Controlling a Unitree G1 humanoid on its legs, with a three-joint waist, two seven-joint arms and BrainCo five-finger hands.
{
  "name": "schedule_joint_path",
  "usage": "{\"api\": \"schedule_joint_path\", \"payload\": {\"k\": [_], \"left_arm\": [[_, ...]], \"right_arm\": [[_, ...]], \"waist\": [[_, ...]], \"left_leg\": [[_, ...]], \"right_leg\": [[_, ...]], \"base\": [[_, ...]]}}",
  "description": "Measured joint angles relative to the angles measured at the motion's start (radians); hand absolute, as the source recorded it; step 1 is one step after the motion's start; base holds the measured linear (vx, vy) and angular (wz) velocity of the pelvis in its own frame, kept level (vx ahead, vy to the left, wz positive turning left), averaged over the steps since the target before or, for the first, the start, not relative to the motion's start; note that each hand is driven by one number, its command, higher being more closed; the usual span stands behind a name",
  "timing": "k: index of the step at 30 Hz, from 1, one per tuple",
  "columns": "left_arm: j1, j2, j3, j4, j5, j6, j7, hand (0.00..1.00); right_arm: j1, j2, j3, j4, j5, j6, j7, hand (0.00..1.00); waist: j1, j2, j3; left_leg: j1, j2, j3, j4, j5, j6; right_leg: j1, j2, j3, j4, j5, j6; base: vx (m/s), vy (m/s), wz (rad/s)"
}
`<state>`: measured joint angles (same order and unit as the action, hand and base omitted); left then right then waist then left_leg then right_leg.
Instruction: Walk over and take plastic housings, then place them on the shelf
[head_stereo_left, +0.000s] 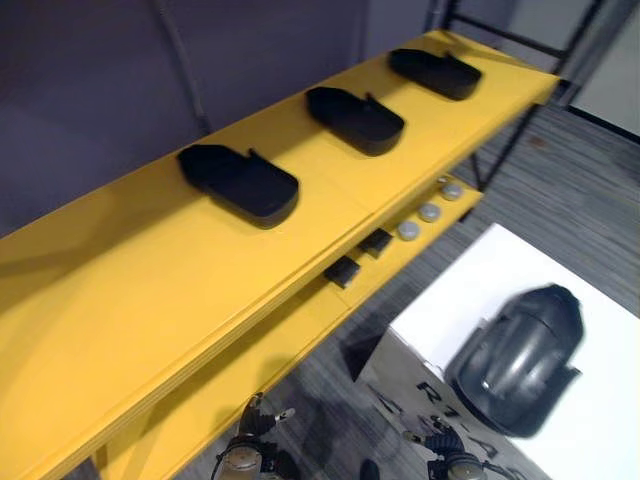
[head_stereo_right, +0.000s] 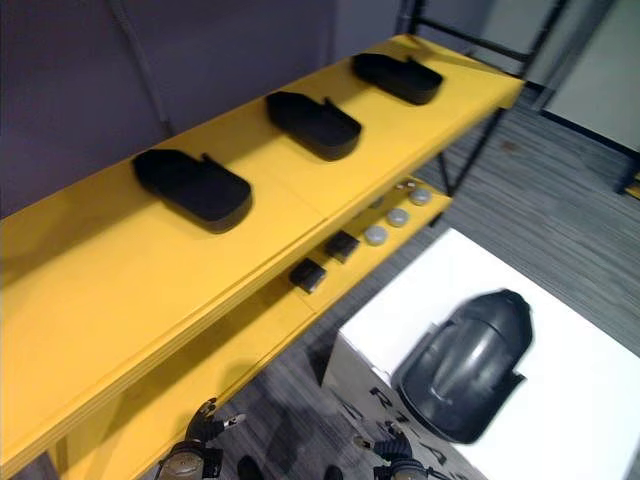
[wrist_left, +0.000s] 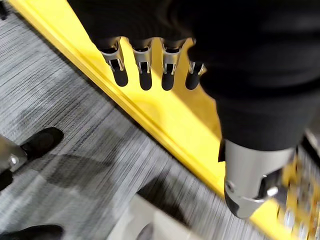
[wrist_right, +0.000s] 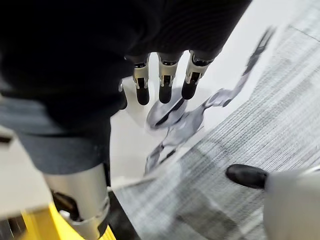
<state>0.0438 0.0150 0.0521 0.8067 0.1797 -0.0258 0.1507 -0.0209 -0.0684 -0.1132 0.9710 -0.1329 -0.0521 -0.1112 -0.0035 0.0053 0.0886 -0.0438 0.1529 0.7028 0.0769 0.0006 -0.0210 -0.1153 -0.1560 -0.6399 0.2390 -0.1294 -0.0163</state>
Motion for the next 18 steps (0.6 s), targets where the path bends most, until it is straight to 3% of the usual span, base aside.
{"api": "schedule_joint_path", "payload": {"k": [2,4,5,7,9,10,12,14,15,18], "left_arm": [[-0.003,0.001,-0.001,0.001,0.000,0.000,-0.001,0.00],[-0.009,0.006,-0.001,0.001,0.001,-0.002,-0.002,0.00],[-0.002,0.011,-0.001,0.003,0.001,-0.001,-0.002,0.00],[0.007,0.006,-0.001,0.007,0.000,0.000,-0.004,0.00],[0.019,-0.007,-0.002,0.011,-0.002,0.000,-0.003,0.00],[0.022,-0.007,-0.002,0.011,-0.003,0.000,-0.003,0.00],[0.038,-0.007,-0.002,0.011,-0.020,0.000,0.000,0.00],[0.038,-0.006,-0.002,0.012,-0.030,-0.001,0.004,0.00],[0.036,-0.006,-0.002,0.024,-0.039,-0.002,0.006,0.00],[0.030,0.008,-0.001,0.049,-0.039,-0.001,0.006,0.00]], "right_arm": [[0.000,-0.008,0.017,0.000,-0.001,0.000,-0.005,0.00],[0.015,-0.005,0.033,0.004,-0.014,0.000,-0.006,0.00],[0.028,-0.009,0.079,0.004,-0.017,0.000,-0.007,0.00],[0.035,-0.013,0.083,0.005,-0.017,0.000,-0.008,0.00],[0.034,-0.020,0.069,0.005,-0.013,0.000,-0.016,0.00],[0.034,-0.022,0.066,0.005,-0.013,0.000,-0.017,0.00],[0.036,-0.026,0.058,0.007,-0.013,0.000,-0.021,0.00],[0.040,-0.026,0.056,0.009,-0.012,0.000,-0.023,0.00],[0.049,-0.032,0.054,0.005,-0.009,-0.001,-0.023,0.00],[0.066,-0.009,0.033,-0.006,0.011,-0.006,-0.024,0.00]], "waist": [[-0.016,0.024,0.025],[-0.007,0.033,0.036],[-0.006,0.031,0.044],[-0.006,0.036,0.061],[-0.003,0.030,0.082],[-0.002,0.028,0.086],[0.007,0.025,0.093],[0.019,0.032,0.089],[0.020,0.050,0.082],[0.018,0.023,0.073]], "left_leg": [[0.034,0.018,0.020,0.036,-0.029,-0.015],[0.021,0.096,0.027,0.187,-0.070,-0.025],[-0.020,0.179,0.000,0.364,-0.095,-0.020],[-0.056,0.218,-0.086,0.470,-0.120,-0.024],[-0.106,0.144,-0.359,0.501,-0.169,-0.092],[-0.114,0.114,-0.428,0.489,-0.180,-0.109],[-0.113,-0.001,-0.671,0.388,-0.198,-0.137],[-0.105,-0.036,-0.779,0.293,-0.189,-0.124],[-0.095,-0.030,-0.786,0.241,-0.158,-0.085],[-0.063,-0.045,-0.732,0.196,-0.151,-0.057]], "right_leg": [[0.021,0.019,0.033,0.009,-0.003,-0.006],[0.042,0.056,0.094,-0.018,0.002,-0.014],[0.050,0.095,0.145,-0.051,0.001,-0.027],[0.066,0.125,0.194,-0.067,0.008,-0.039],[0.072,0.151,0.270,-0.075,0.027,-0.051],[0.074,0.155,0.283,-0.077,0.031,-0.048],[0.078,0.169,0.350,-0.079,0.040,-0.037],[0.063,0.184,0.387,-0.081,0.046,-0.031],[0.063,0.201,0.410,-0.083,0.048,-0.028],[0.064,0.182,0.456,-0.091,0.052,-0.013]], "base": [[-0.06,-0.066,-0.81],[-0.09,-0.161,-0.96],[-0.09,-0.207,-0.99],[-0.06,-0.166,-0.97],[-0.04,-0.072,-1.01],[0.00,-0.032,-0.89],[0.03,0.012,-0.94],[0.03,0.071,-0.87],[0.03,0.102,-0.74],[0.13,0.168,-0.47]]}}
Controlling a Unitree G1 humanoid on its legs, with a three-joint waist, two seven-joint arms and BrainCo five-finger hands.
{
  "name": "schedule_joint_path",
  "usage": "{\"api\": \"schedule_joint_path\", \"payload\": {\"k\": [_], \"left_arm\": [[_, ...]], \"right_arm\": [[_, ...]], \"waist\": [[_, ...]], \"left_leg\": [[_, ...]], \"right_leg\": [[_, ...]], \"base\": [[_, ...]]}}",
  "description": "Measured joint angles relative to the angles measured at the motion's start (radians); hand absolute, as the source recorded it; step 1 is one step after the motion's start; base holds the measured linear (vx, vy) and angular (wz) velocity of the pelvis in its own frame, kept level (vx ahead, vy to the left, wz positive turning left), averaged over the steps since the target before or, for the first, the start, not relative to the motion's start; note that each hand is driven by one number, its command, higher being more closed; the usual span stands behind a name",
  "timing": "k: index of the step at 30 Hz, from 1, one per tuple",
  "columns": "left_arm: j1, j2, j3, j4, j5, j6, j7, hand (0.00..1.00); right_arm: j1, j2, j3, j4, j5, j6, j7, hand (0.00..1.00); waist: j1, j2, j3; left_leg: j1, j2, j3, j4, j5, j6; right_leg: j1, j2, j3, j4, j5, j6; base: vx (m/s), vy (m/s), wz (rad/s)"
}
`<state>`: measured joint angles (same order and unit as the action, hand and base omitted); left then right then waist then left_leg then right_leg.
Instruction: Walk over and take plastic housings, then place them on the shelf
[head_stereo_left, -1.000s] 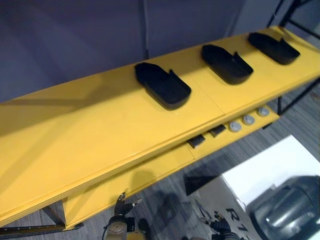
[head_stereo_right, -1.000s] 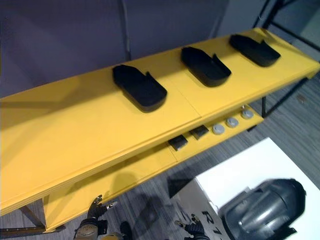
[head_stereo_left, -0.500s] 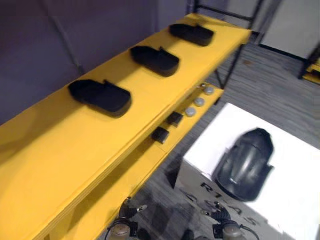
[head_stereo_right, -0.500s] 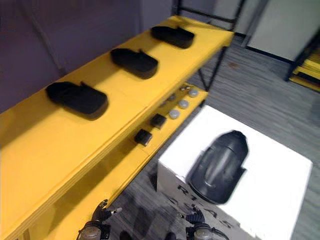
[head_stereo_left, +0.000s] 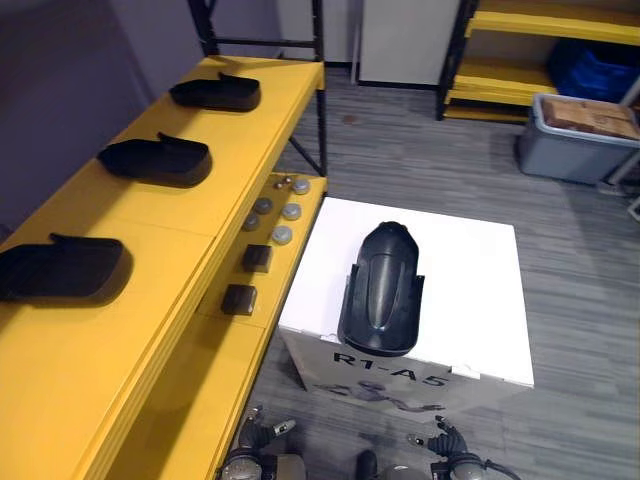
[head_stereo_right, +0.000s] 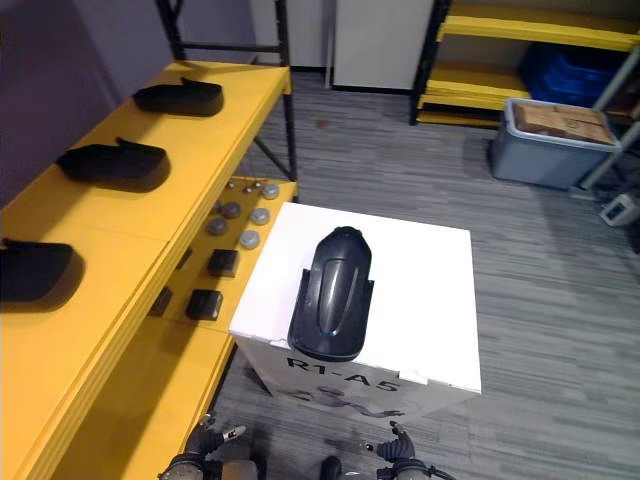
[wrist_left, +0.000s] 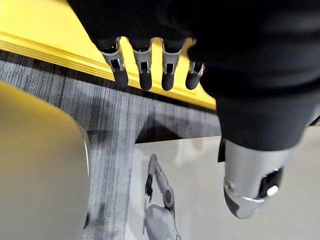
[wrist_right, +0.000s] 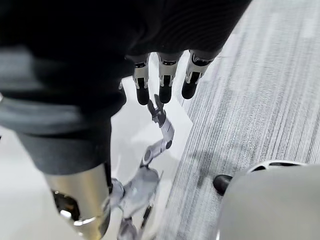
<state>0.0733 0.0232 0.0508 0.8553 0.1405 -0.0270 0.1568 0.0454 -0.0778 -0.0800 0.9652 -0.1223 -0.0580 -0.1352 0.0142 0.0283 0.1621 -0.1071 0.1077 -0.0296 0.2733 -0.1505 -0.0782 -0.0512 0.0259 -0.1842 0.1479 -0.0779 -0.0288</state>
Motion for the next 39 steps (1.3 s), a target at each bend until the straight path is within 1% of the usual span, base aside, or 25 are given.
{"api": "schedule_joint_path", "payload": {"k": [1,4,6,7,8,10,12,13,14,16,18,20,22,24,25,26,27,28,29,31,33,34,35,36,39], "left_arm": [[-0.002,0.001,0.000,0.011,-0.001,0.000,0.000,0.00],[-0.001,0.009,0.002,0.025,-0.002,0.000,0.000,0.00],[-0.001,0.024,0.005,0.030,-0.003,0.000,0.000,0.00],[0.000,0.031,0.016,0.030,-0.009,0.000,0.000,0.00],[0.000,0.032,0.037,0.029,-0.016,0.000,0.000,0.00],[0.002,0.034,0.052,0.025,-0.022,0.000,0.001,0.00],[0.026,0.034,0.064,-0.011,-0.022,0.000,0.000,0.00],[0.031,0.034,0.065,-0.022,-0.022,-0.002,-0.002,0.00],[0.044,0.031,0.074,-0.043,-0.022,-0.003,-0.008,0.00],[0.055,0.027,0.078,-0.056,-0.022,-0.006,-0.011,0.00],[0.083,0.021,0.078,-0.055,-0.022,-0.007,-0.020,0.00],[0.097,0.017,0.071,-0.053,-0.022,-0.007,-0.031,0.00],[0.100,0.016,0.028,-0.048,-0.022,-0.008,-0.035,0.00],[0.099,0.016,0.002,-0.046,-0.023,-0.008,-0.036,0.00],[0.097,0.013,-0.013,-0.038,-0.026,-0.009,-0.039,0.00],[0.095,0.013,-0.029,-0.029,-0.033,-0.011,-0.041,0.00],[0.094,0.013,-0.037,-0.026,-0.035,-0.011,-0.042,0.00],[0.089,0.014,-0.041,-0.028,-0.040,-0.015,-0.046,0.00],[0.088,0.015,-0.042,-0.028,-0.040,-0.018,-0.048,0.00],[0.089,0.023,-0.050,-0.025,-0.039,-0.019,-0.051,0.00],[0.087,0.026,-0.050,-0.019,-0.041,-0.020,-0.052,0.00],[0.087,0.026,-0.050,-0.018,-0.041,-0.020,-0.052,0.00],[0.086,0.026,-0.050,-0.018,-0.041,-0.021,-0.052,0.00],[0.085,0.026,-0.050,-0.018,-0.041,-0.021,-0.052,0.00],[0.079,0.026,-0.052,-0.008,-0.039,-0.020,-0.049,0.00]], "right_arm": [[0.006,0.004,-0.011,-0.003,0.024,-0.001,-0.002,0.00],[0.014,0.008,-0.043,-0.004,0.083,-0.001,-0.002,0.00],[0.022,0.013,-0.094,-0.010,0.107,-0.001,-0.003,0.00],[0.027,0.013,-0.142,-0.014,0.120,-0.001,-0.004,0.00],[0.031,0.009,-0.192,-0.031,0.122,0.001,-0.011,0.00],[0.048,0.003,-0.249,-0.101,0.123,0.002,-0.025,0.00],[0.075,-0.010,-0.323,-0.291,0.123,0.008,-0.045,0.00],[0.086,-0.017,-0.336,-0.353,0.121,0.011,-0.050,0.00],[0.114,-0.046,-0.353,-0.505,0.100,0.022,-0.059,0.00],[0.143,-0.073,-0.368,-0.645,0.071,0.031,-0.063,0.00],[0.155,-0.072,-0.409,-0.857,0.034,0.046,-0.081,0.00],[0.155,-0.072,-0.413,-0.991,0.009,0.045,-0.102,0.00],[0.142,-0.072,-0.376,-1.146,-0.016,0.035,-0.122,0.00],[0.113,-0.074,-0.303,-1.197,-0.026,0.023,-0.120,0.00],[0.087,-0.076,-0.220,-1.223,-0.028,0.006,-0.117,0.00],[0.055,-0.082,-0.123,-1.229,-0.035,-0.012,-0.104,0.00],[0.040,-0.084,-0.077,-1.229,-0.039,-0.018,-0.092,0.00],[0.015,-0.084,0.001,-1.227,-0.044,-0.029,-0.071,0.00],[-0.011,-0.082,0.053,-1.211,-0.047,-0.036,-0.051,0.00],[-0.081,-0.077,0.132,-1.104,-0.053,-0.045,-0.018,0.00],[-0.111,-0.059,0.141,-1.011,-0.077,-0.041,-0.007,0.00],[-0.116,-0.051,0.141,-0.982,-0.084,-0.039,-0.003,0.00],[-0.123,-0.029,0.141,-0.922,-0.107,-0.026,-0.003,0.00],[-0.126,-0.021,0.141,-0.898,-0.122,-0.017,-0.003,0.00],[-0.125,0.007,0.138,-0.783,-0.177,0.034,-0.008,0.00]], "waist": [[-0.001,-0.006,-0.003],[-0.004,-0.001,-0.011],[-0.006,-0.002,-0.013],[-0.008,-0.003,-0.017],[-0.010,-0.004,-0.018],[-0.016,-0.005,-0.019],[-0.027,-0.006,-0.032],[-0.029,-0.007,-0.036],[-0.037,-0.010,-0.046],[-0.040,-0.010,-0.051],[-0.062,-0.010,-0.065],[-0.069,-0.014,-0.077],[-0.072,-0.020,-0.087],[-0.071,-0.024,-0.088],[-0.068,-0.025,-0.090],[-0.062,-0.025,-0.091],[-0.057,-0.026,-0.090],[-0.045,-0.026,-0.091],[-0.030,-0.025,-0.091],[-0.010,-0.026,-0.091],[0.005,-0.026,-0.090],[0.006,-0.026,-0.091],[0.006,-0.026,-0.090],[0.008,-0.027,-0.088],[0.008,-0.023,-0.084]], "left_leg": [[0.013,-0.011,0.019,-0.021,0.004,0.008],[0.064,-0.035,0.068,-0.087,0.015,0.023],[0.089,-0.040,0.090,-0.113,0.016,0.025],[0.106,-0.042,0.104,-0.130,0.016,0.025],[0.124,-0.042,0.121,-0.142,0.016,0.025],[0.145,-0.044,0.144,-0.151,0.016,0.025],[0.166,-0.044,0.171,-0.167,0.016,0.025],[0.168,-0.044,0.173,-0.167,0.017,0.025],[0.171,-0.044,0.180,-0.168,0.017,0.025],[0.184,-0.041,0.196,-0.175,0.017,0.026],[0.199,-0.039,0.197,-0.189,0.018,0.028],[0.200,-0.040,0.197,-0.190,0.020,0.030],[0.203,-0.037,0.194,-0.190,0.022,0.032],[0.207,-0.035,0.193,-0.190,0.022,0.032],[0.207,-0.034,0.192,-0.190,0.023,0.032],[0.206,-0.033,0.191,-0.190,0.025,0.036],[0.204,-0.033,0.189,-0.190,0.027,0.039],[0.199,-0.033,0.185,-0.191,0.030,0.042],[0.198,-0.033,0.185,-0.194,0.031,0.042],[0.199,-0.036,0.163,-0.199,0.037,0.042],[0.198,-0.038,0.153,-0.202,0.039,0.044],[0.198,-0.039,0.142,-0.205,0.040,0.045],[0.197,-0.040,0.132,-0.218,0.041,0.047],[0.197,-0.041,0.131,-0.220,0.043,0.048],[0.199,-0.047,0.125,-0.235,0.057,0.050]], "right_leg": [[-0.003,-0.013,0.012,0.000,0.004,0.004],[0.006,-0.034,0.056,-0.016,0.010,0.017],[0.019,-0.037,0.070,-0.034,0.014,0.024],[0.026,-0.038,0.088,-0.040,0.014,0.026],[0.037,-0.037,0.096,-0.050,0.016,0.031],[0.051,-0.038,0.110,-0.060,0.017,0.032],[0.056,-0.036,0.140,-0.068,0.016,0.036],[0.054,-0.035,0.146,-0.069,0.016,0.037],[0.054,-0.034,0.153,-0.072,0.016,0.037],[0.057,-0.030,0.169,-0.072,0.016,0.037],[0.058,-0.024,0.184,-0.074,0.016,0.036],[0.058,-0.023,0.199,-0.082,0.016,0.036],[0.065,-0.020,0.200,-0.090,0.023,0.037],[0.070,-0.017,0.201,-0.094,0.027,0.037],[0.072,-0.016,0.202,-0.101,0.033,0.035],[0.072,-0.014,0.203,-0.108,0.041,0.033],[0.072,-0.014,0.204,-0.111,0.046,0.033],[0.073,-0.013,0.202,-0.127,0.060,0.034],[0.074,-0.012,0.202,-0.133,0.067,0.032],[0.083,-0.013,0.195,-0.144,0.080,0.034],[0.087,-0.015,0.184,-0.161,0.093,0.035],[0.091,-0.016,0.177,-0.171,0.099,0.033],[0.100,-0.016,0.170,-0.198,0.117,0.034],[0.105,-0.017,0.168,-0.209,0.126,0.034],[0.119,-0.021,0.157,-0.233,0.146,0.034]], "base": [[0.19,0.171,-0.34],[0.21,0.157,-0.36],[0.18,0.106,-0.30],[0.15,0.086,-0.33],[0.14,0.078,-0.34],[0.11,0.062,-0.34],[0.09,0.051,-0.40],[0.07,0.027,-0.34],[0.04,0.012,-0.23],[0.03,0.007,-0.23],[0.01,-0.005,-0.26],[-0.03,-0.011,-0.19],[-0.08,-0.012,-0.06],[-0.10,-0.004,-0.02],[-0.12,-0.001,-0.04],[-0.12,0.001,-0.04],[-0.13,0.003,0.02],[-0.13,0.005,0.03],[-0.15,0.010,0.08],[-0.14,0.016,0.15],[-0.13,0.026,0.18],[-0.14,0.032,0.20],[-0.09,0.029,0.14],[-0.10,0.042,0.08],[-0.07,0.033,0.03]]}}
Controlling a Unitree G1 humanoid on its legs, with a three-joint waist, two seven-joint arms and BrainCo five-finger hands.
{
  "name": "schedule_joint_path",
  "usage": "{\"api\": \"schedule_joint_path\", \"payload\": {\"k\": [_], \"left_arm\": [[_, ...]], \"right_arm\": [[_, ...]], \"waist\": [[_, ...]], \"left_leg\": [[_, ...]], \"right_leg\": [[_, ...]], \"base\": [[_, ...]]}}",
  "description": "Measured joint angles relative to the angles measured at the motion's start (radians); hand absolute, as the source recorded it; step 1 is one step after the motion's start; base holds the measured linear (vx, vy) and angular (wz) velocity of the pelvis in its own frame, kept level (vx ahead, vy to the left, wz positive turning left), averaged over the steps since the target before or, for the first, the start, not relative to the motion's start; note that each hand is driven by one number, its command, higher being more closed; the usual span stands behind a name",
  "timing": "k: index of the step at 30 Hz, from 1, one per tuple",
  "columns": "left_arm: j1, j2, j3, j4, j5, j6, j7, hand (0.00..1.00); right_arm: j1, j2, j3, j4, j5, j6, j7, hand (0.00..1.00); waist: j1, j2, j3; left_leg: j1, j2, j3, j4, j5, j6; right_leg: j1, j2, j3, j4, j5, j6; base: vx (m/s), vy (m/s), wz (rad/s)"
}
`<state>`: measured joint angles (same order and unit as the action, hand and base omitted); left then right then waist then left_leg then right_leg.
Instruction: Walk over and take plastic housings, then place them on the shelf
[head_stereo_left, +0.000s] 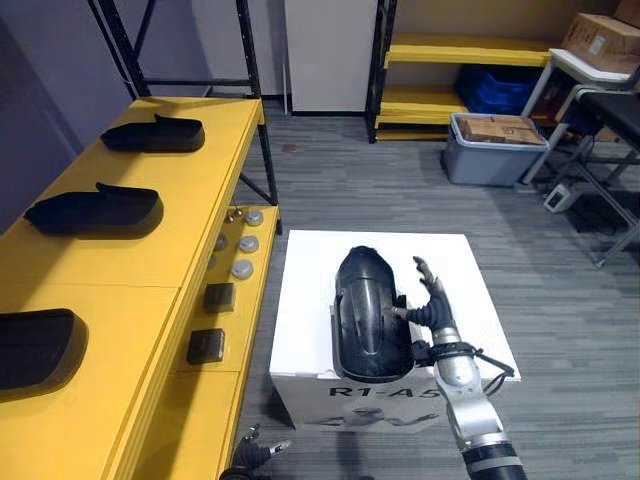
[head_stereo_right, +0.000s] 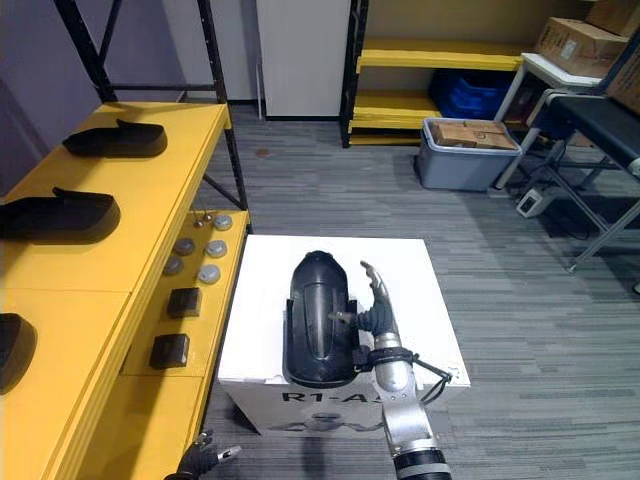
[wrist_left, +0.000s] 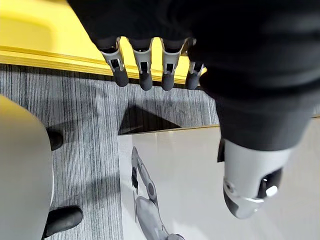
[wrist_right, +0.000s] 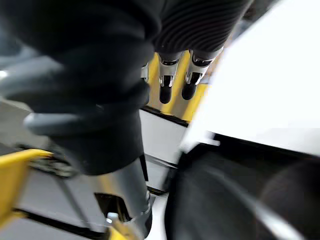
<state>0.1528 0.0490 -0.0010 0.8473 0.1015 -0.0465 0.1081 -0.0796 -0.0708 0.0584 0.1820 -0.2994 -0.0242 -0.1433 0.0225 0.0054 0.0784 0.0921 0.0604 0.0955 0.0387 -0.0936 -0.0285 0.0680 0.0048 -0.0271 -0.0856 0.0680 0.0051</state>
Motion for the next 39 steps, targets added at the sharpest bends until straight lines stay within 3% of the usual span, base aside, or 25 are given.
{"api": "schedule_joint_path", "payload": {"k": [6,12,13,22,39], "left_arm": [[-0.005,0.002,-0.008,-0.001,0.001,0.000,0.015,0.00],[-0.006,0.003,-0.020,0.000,0.002,0.002,0.020,0.00],[-0.007,0.004,-0.028,0.000,0.002,0.002,0.019,0.00],[-0.012,0.010,-0.028,0.003,0.023,0.003,0.017,0.00],[-0.034,0.027,-0.028,0.036,0.018,0.002,0.020,0.00]], "right_arm": [[0.001,0.022,-0.043,0.084,-0.144,0.064,-0.065,0.00],[-0.001,0.045,-0.090,0.122,-0.160,0.083,-0.101,0.00],[-0.001,0.046,-0.094,0.134,-0.160,0.083,-0.100,1.00],[-0.041,0.000,-0.119,0.189,-0.160,0.074,-0.069,1.00],[-0.039,-0.009,-0.094,0.219,-0.142,0.047,-0.042,1.00]], "waist": [[-0.004,-0.001,0.010],[-0.005,0.000,0.012],[-0.005,-0.002,0.012],[-0.006,-0.017,0.015],[-0.006,-0.044,0.015]], "left_leg": [[0.001,0.002,-0.019,-0.016,0.014,-0.006],[0.001,0.003,-0.029,-0.019,0.014,-0.006],[0.001,0.002,-0.040,-0.020,0.015,-0.006],[0.017,-0.001,-0.054,-0.047,0.036,-0.006],[0.031,0.000,-0.066,-0.056,0.039,-0.007]], "right_leg": [[0.001,0.006,-0.017,0.000,0.002,-0.003],[0.004,0.007,-0.027,0.000,0.002,-0.002],[0.008,0.006,-0.039,0.000,0.002,-0.002],[0.019,0.003,-0.055,-0.006,0.001,-0.001],[0.033,0.003,-0.065,-0.006,0.000,-0.001]], "base": [[-0.03,0.000,0.08],[0.01,0.007,0.05],[0.00,0.012,0.17],[-0.02,0.010,0.06],[0.00,0.000,0.01]]}}
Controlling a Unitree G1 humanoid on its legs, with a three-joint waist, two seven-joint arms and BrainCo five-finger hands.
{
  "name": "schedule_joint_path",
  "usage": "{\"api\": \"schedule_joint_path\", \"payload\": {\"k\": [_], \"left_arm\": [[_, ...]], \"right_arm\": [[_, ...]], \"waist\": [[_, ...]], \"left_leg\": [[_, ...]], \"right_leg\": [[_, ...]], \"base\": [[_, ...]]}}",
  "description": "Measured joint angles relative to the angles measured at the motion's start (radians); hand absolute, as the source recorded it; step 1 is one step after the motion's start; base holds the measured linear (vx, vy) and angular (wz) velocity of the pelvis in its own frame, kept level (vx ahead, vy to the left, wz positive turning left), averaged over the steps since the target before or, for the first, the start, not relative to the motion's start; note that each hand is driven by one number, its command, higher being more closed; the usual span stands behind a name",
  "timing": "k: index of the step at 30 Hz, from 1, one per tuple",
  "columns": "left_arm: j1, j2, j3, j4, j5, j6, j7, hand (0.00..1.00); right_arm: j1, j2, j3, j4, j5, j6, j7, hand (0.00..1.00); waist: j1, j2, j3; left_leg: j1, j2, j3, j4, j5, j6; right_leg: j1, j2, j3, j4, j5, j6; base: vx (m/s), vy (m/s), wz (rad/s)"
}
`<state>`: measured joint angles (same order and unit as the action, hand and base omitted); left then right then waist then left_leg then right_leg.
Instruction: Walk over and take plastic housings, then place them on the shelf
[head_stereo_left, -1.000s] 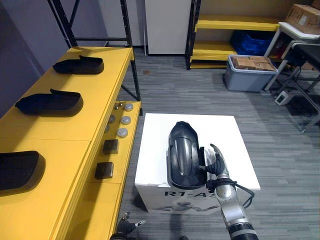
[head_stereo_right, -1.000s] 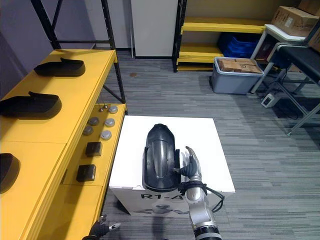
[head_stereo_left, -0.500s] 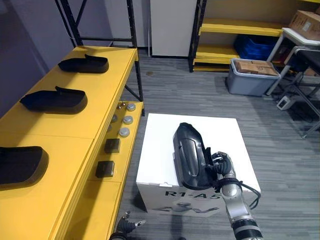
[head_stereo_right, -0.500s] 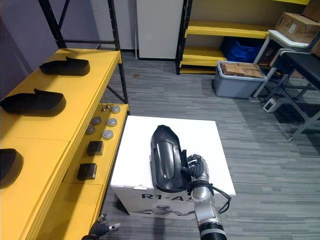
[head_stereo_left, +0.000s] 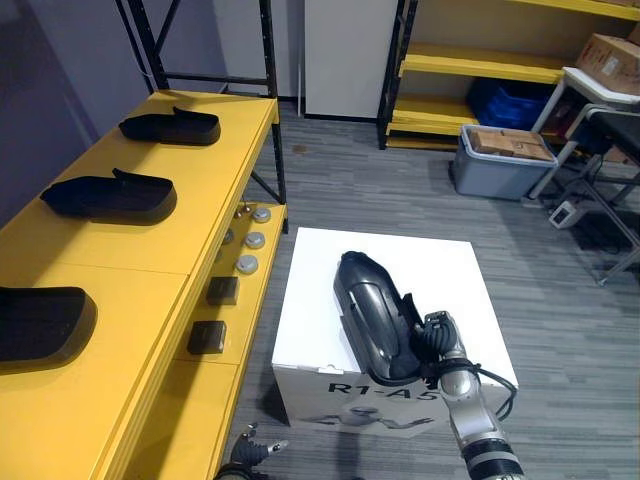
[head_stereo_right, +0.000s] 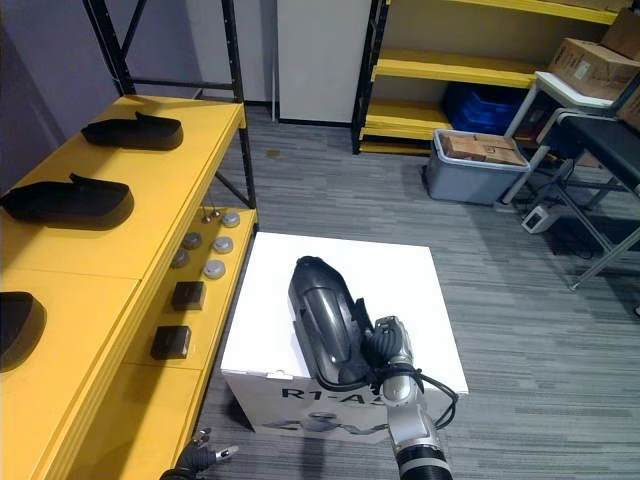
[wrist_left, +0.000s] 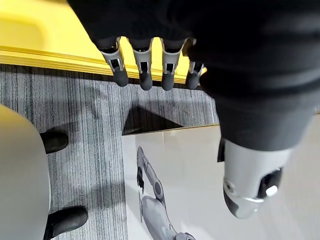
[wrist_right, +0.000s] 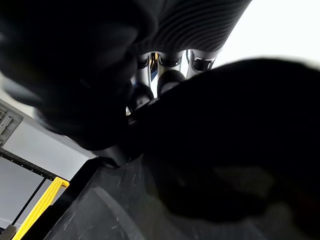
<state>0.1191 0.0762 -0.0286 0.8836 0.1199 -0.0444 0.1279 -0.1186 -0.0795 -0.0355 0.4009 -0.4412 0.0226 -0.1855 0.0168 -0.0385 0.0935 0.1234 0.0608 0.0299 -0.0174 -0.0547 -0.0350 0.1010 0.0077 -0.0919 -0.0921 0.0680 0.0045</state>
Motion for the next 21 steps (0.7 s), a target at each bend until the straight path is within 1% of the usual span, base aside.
{"api": "schedule_joint_path", "payload": {"k": [4,8,9,10,11,12,14,15,16,18,19,21], "left_arm": [[0.013,0.002,0.008,-0.042,-0.020,0.000,0.015,0.00],[0.062,-0.015,0.073,-0.217,-0.045,0.000,0.040,0.00],[0.079,-0.015,0.112,-0.333,-0.060,-0.003,0.053,0.00],[0.079,-0.016,0.123,-0.369,-0.061,-0.004,0.062,0.00],[0.081,-0.019,0.141,-0.442,-0.061,-0.007,0.075,0.00],[0.089,-0.033,0.171,-0.521,-0.062,-0.012,0.082,0.00],[0.095,-0.056,0.200,-0.625,-0.069,-0.021,0.088,0.00],[0.095,-0.063,0.207,-0.659,-0.070,-0.022,0.090,0.00],[0.095,-0.075,0.213,-0.738,-0.078,-0.025,0.101,0.00],[0.095,-0.084,0.212,-0.809,-0.078,-0.029,0.106,0.00],[0.095,-0.094,0.208,-0.884,-0.078,-0.036,0.108,0.00],[0.094,-0.103,0.200,-0.951,-0.079,-0.048,0.108,0.00]], "right_arm": [[0.030,0.014,0.002,-0.070,0.024,-0.003,-0.003,1.00],[0.052,0.017,0.006,-0.150,0.031,-0.003,-0.022,1.00],[0.062,0.017,0.003,-0.196,0.033,-0.003,-0.033,1.00],[0.071,0.017,0.001,-0.219,0.034,-0.003,-0.035,1.00],[0.089,0.017,-0.003,-0.264,0.035,-0.004,-0.045,1.00],[0.091,0.018,-0.009,-0.286,0.035,-0.004,-0.054,1.00],[0.099,0.019,-0.025,-0.326,0.035,-0.003,-0.057,1.00],[0.103,0.019,-0.029,-0.342,0.035,-0.003,-0.060,1.00],[0.109,0.021,-0.035,-0.381,0.034,-0.004,-0.070,1.00],[0.116,0.027,-0.040,-0.418,0.034,-0.004,-0.073,1.00],[0.118,0.043,-0.041,-0.450,0.034,-0.005,-0.077,1.00],[0.118,0.052,-0.040,-0.469,0.034,-0.010,-0.080,1.00]], "waist": [[0.001,0.000,0.000],[0.003,0.000,0.000],[0.004,0.000,0.000],[0.007,0.000,0.000],[0.012,0.001,0.000],[0.012,0.001,0.000],[0.013,0.002,0.000],[0.014,0.002,0.000],[0.015,0.003,0.000],[0.014,0.003,0.000],[0.012,0.003,0.000],[0.012,0.004,0.000]], "left_leg": [[-0.001,0.000,0.000,-0.006,0.001,0.002],[-0.004,0.000,0.000,-0.007,0.002,0.002],[-0.007,0.000,-0.001,-0.007,0.002,0.002],[-0.012,0.000,-0.001,-0.003,0.003,0.002],[-0.024,-0.002,-0.002,0.005,0.003,0.002],[-0.032,-0.004,-0.003,0.008,0.003,0.003],[-0.032,-0.006,-0.003,0.012,0.003,0.003],[-0.032,-0.006,-0.003,0.012,0.003,0.003],[-0.032,-0.007,-0.004,0.012,0.003,0.003],[-0.032,-0.007,-0.004,0.013,0.003,0.003],[-0.032,-0.007,-0.004,0.015,0.003,0.003],[-0.032,-0.007,-0.004,0.017,0.003,0.003]], "right_leg": [[-0.004,-0.001,0.000,0.000,0.000,0.000],[-0.008,-0.002,0.000,0.005,0.000,0.000],[-0.011,-0.002,0.000,0.005,0.000,0.000],[-0.013,-0.003,0.000,0.005,-0.001,0.001],[-0.021,-0.005,-0.001,0.005,-0.001,0.001],[-0.028,-0.007,-0.001,0.005,-0.001,0.001],[-0.027,-0.008,-0.001,0.005,-0.001,0.001],[-0.027,-0.008,-0.001,0.005,-0.001,0.001],[-0.027,-0.009,-0.001,0.005,-0.001,0.001],[-0.026,-0.010,-0.001,0.005,-0.001,0.001],[-0.026,-0.010,-0.001,0.005,-0.001,0.001],[-0.025,-0.010,-0.001,0.005,-0.001,0.001]], "base": [[0.00,0.000,0.00],[0.00,0.000,0.00],[0.00,0.000,0.00],[0.00,0.000,0.00],[0.00,0.000,0.00],[0.00,0.000,0.00],[0.00,0.000,0.00],[0.00,0.000,0.00],[0.00,0.000,0.00],[0.00,0.000,0.00],[0.00,0.000,0.00],[0.00,0.000,0.00]]}}
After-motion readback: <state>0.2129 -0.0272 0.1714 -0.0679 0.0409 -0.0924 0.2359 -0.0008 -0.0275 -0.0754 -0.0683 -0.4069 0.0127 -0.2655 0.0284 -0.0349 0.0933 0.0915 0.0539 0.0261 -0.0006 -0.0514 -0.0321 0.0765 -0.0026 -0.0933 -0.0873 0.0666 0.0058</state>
